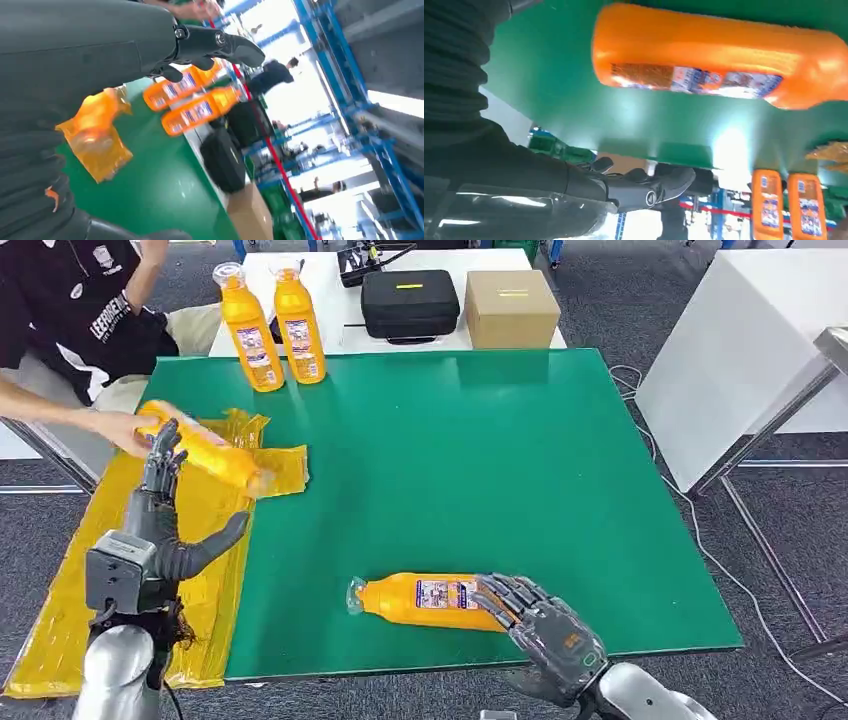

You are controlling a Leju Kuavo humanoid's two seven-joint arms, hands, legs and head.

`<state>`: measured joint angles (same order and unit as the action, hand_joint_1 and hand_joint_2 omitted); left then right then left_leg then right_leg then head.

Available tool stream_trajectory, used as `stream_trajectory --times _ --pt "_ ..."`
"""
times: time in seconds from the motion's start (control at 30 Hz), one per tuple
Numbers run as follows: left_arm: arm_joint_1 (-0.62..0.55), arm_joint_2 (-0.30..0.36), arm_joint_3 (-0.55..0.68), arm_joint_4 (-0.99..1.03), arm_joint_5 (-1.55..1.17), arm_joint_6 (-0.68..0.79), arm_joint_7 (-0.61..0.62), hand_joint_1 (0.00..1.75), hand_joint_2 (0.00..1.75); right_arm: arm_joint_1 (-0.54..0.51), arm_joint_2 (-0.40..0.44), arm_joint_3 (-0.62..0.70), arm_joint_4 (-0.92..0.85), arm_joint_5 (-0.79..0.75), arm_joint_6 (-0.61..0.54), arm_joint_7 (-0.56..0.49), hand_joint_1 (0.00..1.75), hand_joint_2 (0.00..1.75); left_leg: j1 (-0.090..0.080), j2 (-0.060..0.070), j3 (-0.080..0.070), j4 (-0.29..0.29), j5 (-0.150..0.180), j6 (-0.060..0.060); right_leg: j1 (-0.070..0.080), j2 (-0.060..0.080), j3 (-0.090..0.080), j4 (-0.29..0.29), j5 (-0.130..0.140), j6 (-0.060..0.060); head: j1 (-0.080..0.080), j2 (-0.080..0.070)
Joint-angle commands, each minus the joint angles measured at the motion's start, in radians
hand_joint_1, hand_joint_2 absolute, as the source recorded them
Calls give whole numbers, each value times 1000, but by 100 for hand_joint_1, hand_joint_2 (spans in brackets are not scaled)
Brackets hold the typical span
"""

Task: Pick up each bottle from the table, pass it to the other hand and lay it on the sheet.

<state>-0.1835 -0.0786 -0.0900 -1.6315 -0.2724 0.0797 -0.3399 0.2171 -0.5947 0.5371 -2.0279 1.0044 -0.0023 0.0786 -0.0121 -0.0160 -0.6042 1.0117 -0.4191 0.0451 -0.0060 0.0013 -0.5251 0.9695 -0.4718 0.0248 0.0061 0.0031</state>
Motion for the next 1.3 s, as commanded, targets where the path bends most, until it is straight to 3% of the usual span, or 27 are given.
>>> stream_trajectory --times 0.03,0.13,0.33,0.43,0.63,0.8,1.3 --pt "43 21 18 -24 -17 10 -15 0 175 28 -15 -50 51 -26 -10 35 0 175 1 3 4 -2 -2 -3 1 2 4 -3 -1 -1 0 0" --pt "46 22 17 -13 -27 26 -8 0 175 14 -16 -58 90 -41 -40 35 0 175 0 1 3 -1 -1 -2 0 0 3 -2 0 -1 0 0" --pt "132 27 33 -63 -28 56 -3 0 175 -87 182 -19 235 48 -53 18 0 175 1 7 8 -5 -1 -4 1 6 7 -6 2 -2 0 0" --pt "142 27 30 -65 -30 60 -1 0 175 -124 222 -4 292 38 -51 4 0 175 2 5 4 -2 -1 -3 2 3 4 -4 1 -1 0 0" --pt "149 23 24 -71 -35 65 -6 0 175 -160 250 2 348 15 -50 -17 0 175 2 4 5 -2 -1 -3 2 3 4 -3 0 -1 0 0" --pt "122 19 9 -65 -48 66 2 0 175 -252 315 49 440 7 -34 -39 0 175 2 4 3 -1 0 -2 2 3 2 -2 1 -1 0 0" --pt "97 18 -6 -50 -44 59 20 0 175 -288 324 56 553 -12 16 15 0 175 2 1 4 -2 0 -3 1 0 5 -3 0 -1 0 0"
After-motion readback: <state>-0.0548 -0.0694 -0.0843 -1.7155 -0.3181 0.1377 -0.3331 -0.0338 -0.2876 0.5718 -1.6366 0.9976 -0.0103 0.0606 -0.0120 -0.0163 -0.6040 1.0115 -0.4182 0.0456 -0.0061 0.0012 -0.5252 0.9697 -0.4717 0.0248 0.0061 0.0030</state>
